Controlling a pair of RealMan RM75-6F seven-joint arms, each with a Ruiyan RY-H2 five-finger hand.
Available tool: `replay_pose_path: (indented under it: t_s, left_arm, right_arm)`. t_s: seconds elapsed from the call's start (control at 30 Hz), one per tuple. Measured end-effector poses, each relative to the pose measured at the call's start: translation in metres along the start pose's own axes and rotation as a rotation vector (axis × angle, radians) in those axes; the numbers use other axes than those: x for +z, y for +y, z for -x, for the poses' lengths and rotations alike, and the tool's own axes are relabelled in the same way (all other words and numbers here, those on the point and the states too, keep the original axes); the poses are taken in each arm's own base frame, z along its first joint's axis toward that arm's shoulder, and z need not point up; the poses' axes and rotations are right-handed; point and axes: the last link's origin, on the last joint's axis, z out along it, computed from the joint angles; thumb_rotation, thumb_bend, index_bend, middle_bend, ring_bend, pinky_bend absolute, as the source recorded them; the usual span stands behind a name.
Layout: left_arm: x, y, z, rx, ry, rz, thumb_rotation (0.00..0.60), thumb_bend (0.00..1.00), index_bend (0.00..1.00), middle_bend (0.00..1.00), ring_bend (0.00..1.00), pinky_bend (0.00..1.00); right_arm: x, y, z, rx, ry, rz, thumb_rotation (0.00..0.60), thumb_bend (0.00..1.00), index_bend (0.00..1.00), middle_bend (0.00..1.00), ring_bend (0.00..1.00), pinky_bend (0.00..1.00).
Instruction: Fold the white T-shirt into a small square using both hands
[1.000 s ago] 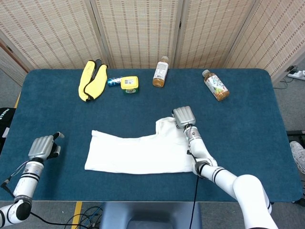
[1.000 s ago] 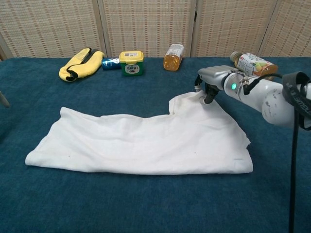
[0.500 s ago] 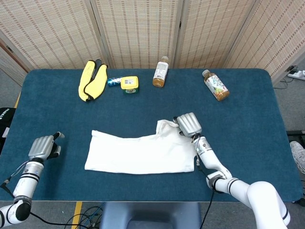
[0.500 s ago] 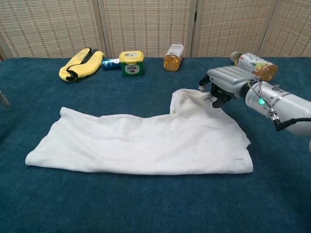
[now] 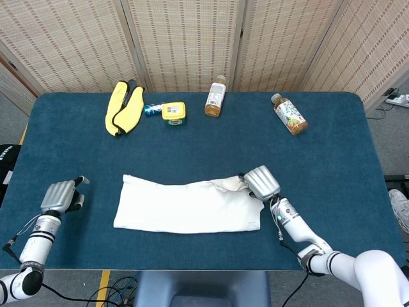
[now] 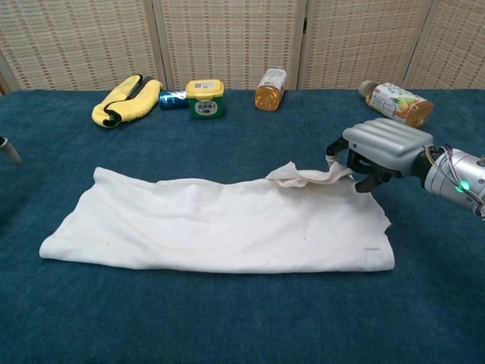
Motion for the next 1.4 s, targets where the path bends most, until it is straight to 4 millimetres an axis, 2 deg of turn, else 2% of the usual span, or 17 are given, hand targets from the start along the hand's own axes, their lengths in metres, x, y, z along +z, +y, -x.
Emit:
replay_pose_path:
  t_s: [0.27, 0.33, 0.5, 0.63, 0.8, 0.9, 1.1, 1.23, 1.4]
  left_arm:
    - [0.0, 0.002, 0.001, 0.001, -0.005, 0.002, 0.6, 0.54, 0.32, 0.96, 0.89, 0.99]
    - [0.001, 0.002, 0.001, 0.002, -0.006, 0.002, 0.6, 0.54, 0.32, 0.96, 0.89, 0.99]
    - [0.0, 0.002, 0.0, 0.004, -0.002, 0.003, 0.6, 0.54, 0.31, 0.96, 0.89, 0.99]
    - [0.0, 0.003, -0.002, 0.013, 0.002, 0.006, 0.6, 0.54, 0.31, 0.96, 0.89, 0.99]
    - [-0.002, 0.004, -0.004, 0.034, 0.013, 0.024, 0.6, 0.54, 0.32, 0.96, 0.89, 0.99]
    - [-0.003, 0.007, -0.006, 0.053, 0.023, 0.046, 0.6, 0.49, 0.34, 0.96, 0.88, 0.99]
    - [-0.007, 0.016, -0.008, 0.114, 0.049, 0.147, 0.6, 0.33, 0.36, 0.94, 0.86, 0.98]
    - [-0.009, 0.023, -0.008, 0.182, 0.091, 0.249, 0.6, 0.25, 0.37, 0.94, 0.86, 0.97]
    - [-0.006, 0.028, -0.005, 0.265, 0.165, 0.394, 0.6, 0.18, 0.4, 0.94, 0.85, 0.97]
  right_arm:
    - [-0.017, 0.004, 0.003, -0.023, -0.047, -0.016, 0.6, 0.48, 0.55, 0.96, 1.0, 1.0]
    - [-0.02, 0.003, 0.004, -0.031, -0.063, -0.025, 0.6, 0.47, 0.51, 0.95, 1.0, 1.0]
    - [-0.029, 0.003, 0.003, -0.05, -0.099, -0.036, 0.6, 0.38, 0.27, 0.95, 0.99, 1.0]
    - [-0.037, 0.005, -0.001, -0.063, -0.121, -0.039, 0.6, 0.36, 0.19, 0.95, 0.99, 1.0]
    - [-0.046, 0.007, -0.01, -0.068, -0.129, -0.039, 0.6, 0.35, 0.17, 0.95, 0.99, 1.0]
    - [-0.051, 0.008, -0.023, -0.054, -0.098, -0.032, 0.6, 0.35, 0.17, 0.95, 0.99, 1.0]
    - [-0.061, 0.018, -0.061, -0.043, 0.009, 0.003, 0.6, 0.36, 0.17, 0.95, 0.99, 1.0]
    - [-0.073, 0.026, -0.085, -0.057, 0.073, 0.03, 0.6, 0.35, 0.17, 0.95, 0.99, 1.0]
    - [-0.093, 0.034, -0.103, -0.068, 0.115, 0.065, 0.6, 0.35, 0.17, 0.95, 0.99, 1.0]
